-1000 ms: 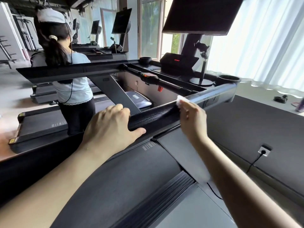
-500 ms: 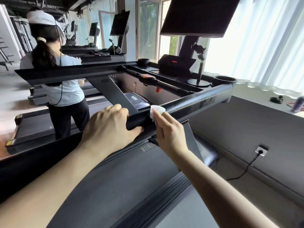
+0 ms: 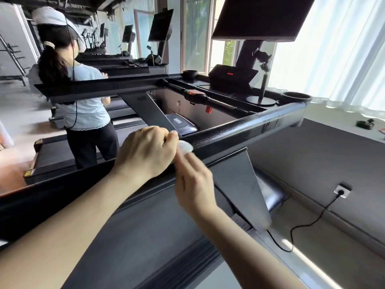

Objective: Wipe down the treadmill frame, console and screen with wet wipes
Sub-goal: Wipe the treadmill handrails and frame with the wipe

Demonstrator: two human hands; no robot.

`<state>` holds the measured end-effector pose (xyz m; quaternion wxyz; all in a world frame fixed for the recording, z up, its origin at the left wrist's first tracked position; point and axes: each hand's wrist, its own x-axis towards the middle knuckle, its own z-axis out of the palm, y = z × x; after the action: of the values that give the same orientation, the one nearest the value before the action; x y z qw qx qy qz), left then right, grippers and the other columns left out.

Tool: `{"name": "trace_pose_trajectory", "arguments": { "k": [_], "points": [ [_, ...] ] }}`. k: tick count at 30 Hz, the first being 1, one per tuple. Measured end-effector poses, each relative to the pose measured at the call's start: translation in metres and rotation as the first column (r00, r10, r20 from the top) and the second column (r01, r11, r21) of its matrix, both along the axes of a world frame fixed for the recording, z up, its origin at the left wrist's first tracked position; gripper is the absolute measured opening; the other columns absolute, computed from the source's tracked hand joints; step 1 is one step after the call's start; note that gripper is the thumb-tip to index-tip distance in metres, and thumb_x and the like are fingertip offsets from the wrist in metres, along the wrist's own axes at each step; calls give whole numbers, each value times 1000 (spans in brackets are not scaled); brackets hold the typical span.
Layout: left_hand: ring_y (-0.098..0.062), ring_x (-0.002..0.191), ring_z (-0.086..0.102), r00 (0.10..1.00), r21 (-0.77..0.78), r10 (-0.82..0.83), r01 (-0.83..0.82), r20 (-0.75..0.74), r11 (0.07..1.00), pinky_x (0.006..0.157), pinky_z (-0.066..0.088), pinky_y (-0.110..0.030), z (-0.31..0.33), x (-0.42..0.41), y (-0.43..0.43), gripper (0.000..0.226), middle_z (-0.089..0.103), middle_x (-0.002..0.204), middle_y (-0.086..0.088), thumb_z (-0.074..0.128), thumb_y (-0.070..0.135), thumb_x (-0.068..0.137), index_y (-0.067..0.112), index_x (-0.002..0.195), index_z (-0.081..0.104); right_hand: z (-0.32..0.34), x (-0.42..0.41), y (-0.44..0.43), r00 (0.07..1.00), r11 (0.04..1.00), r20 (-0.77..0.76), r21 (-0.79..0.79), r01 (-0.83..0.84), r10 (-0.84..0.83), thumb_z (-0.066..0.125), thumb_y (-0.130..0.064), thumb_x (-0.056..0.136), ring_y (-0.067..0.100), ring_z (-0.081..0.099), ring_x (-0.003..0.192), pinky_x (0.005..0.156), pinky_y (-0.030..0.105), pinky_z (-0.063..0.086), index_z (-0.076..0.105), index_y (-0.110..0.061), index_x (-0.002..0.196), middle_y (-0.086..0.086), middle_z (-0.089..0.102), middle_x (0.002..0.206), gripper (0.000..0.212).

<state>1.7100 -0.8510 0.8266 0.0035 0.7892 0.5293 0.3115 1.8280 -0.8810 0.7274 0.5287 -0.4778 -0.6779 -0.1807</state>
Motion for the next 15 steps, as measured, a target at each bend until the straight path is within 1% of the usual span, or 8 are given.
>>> {"name": "trace_pose_trajectory", "arguments": {
  "k": [2,4,5,7,9,12,13,15],
  "points": [
    [-40,99,60,999,-17,0,1,44,1000,75,38,-38,1,-2,0,45,70,100,-17,39,39,104,10,77,61,0,-1,0,980,998,192,14,-61,57,53,12,85,28,49,69,58,40,48,66,-5,120,5,51,81,41],
    [-41,97,60,998,-20,3,-2,56,1000,74,40,-39,1,-5,2,43,69,96,-18,39,36,104,10,79,62,1,23,9,968,999,251,40,-27,16,49,9,88,30,53,70,59,43,50,70,-4,122,7,56,82,42],
    [-42,94,59,998,-23,3,-2,58,1000,74,41,-40,2,-6,2,42,68,92,-18,40,35,103,10,78,61,1,39,15,978,998,208,52,24,-34,48,7,89,31,57,73,62,42,52,70,-5,123,7,60,85,42],
    [-41,88,56,998,-48,-1,4,56,999,72,43,-40,4,-7,2,42,61,78,-15,42,33,102,9,70,54,0,73,25,984,984,28,45,172,-173,51,3,92,34,65,83,71,39,54,71,-9,124,8,67,98,39],
    [-41,88,55,999,-84,-20,22,34,996,74,45,-41,7,-8,2,42,58,74,-12,44,33,101,10,66,49,3,96,34,943,957,-169,-22,288,-288,52,-3,95,35,67,90,75,35,49,70,-10,124,9,70,108,35],
    [-35,99,60,1000,-126,-11,10,-9,992,78,43,-36,14,-19,0,33,68,93,-6,48,38,100,18,83,67,8,84,37,886,947,-340,-59,316,-317,53,-3,99,30,67,102,81,25,45,69,-8,123,8,71,121,30],
    [-33,101,61,999,-113,11,-15,-30,994,78,42,-35,15,-26,-1,30,70,99,-3,49,40,100,22,91,70,8,72,34,884,952,-359,-46,304,-300,55,1,97,27,66,104,80,22,43,69,-7,122,7,70,122,29],
    [-32,100,62,996,-63,62,-65,-58,996,78,44,-35,15,-41,-5,29,71,100,-1,52,44,99,23,94,72,3,40,24,908,970,-349,-15,242,-232,57,8,92,21,62,100,76,19,41,68,-7,125,6,70,117,37]
  ]
}}
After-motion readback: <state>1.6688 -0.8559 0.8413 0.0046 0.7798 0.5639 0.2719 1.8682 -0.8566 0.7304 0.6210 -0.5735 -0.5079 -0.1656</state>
